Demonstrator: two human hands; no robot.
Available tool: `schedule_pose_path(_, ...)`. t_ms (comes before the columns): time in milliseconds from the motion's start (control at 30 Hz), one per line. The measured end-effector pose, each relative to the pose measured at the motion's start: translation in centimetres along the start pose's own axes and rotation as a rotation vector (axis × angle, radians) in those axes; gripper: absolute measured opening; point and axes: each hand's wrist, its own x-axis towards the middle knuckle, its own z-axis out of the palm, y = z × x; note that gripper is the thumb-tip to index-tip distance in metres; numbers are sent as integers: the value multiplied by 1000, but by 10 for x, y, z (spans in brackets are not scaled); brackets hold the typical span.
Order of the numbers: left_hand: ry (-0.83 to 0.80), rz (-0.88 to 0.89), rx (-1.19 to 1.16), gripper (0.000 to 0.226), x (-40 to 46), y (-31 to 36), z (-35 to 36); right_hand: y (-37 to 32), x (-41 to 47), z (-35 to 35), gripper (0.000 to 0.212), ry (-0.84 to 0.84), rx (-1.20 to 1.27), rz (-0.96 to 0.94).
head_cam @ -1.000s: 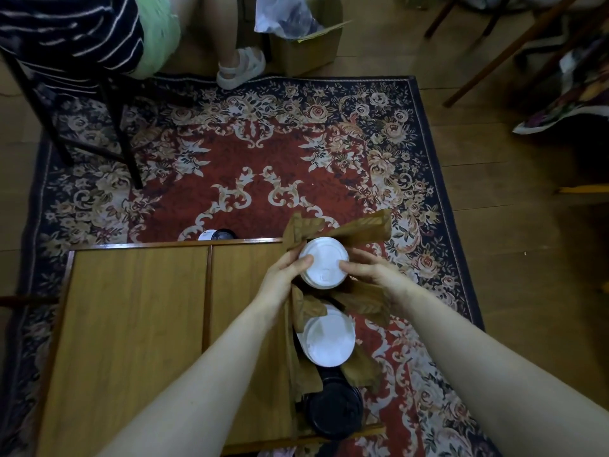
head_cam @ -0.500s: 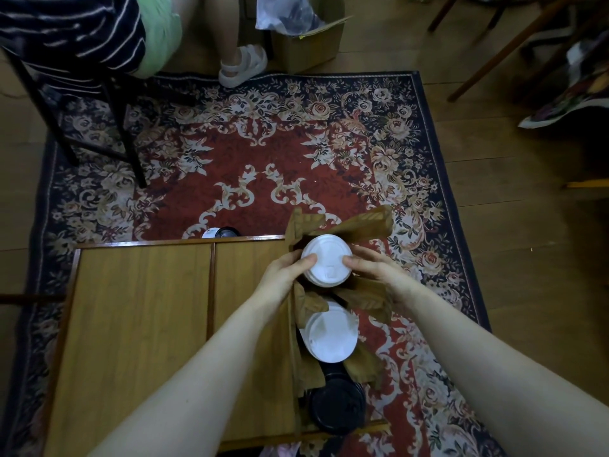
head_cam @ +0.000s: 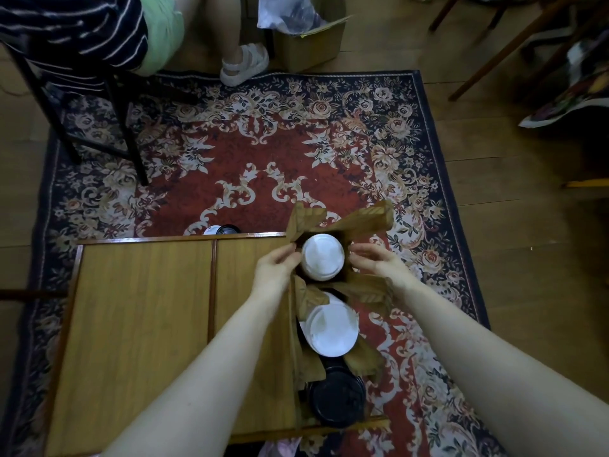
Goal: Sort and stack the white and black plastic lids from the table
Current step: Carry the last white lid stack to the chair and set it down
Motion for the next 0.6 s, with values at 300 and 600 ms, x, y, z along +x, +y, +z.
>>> schedule_pose_path(300,-137,3,33,34,-13,6,-6,-2,-17,-1,23,-25,83,34)
schedule_pose_path(600,-57,231,114,37,-59,17,-40,-48,-97,10,26,105,-190,-314)
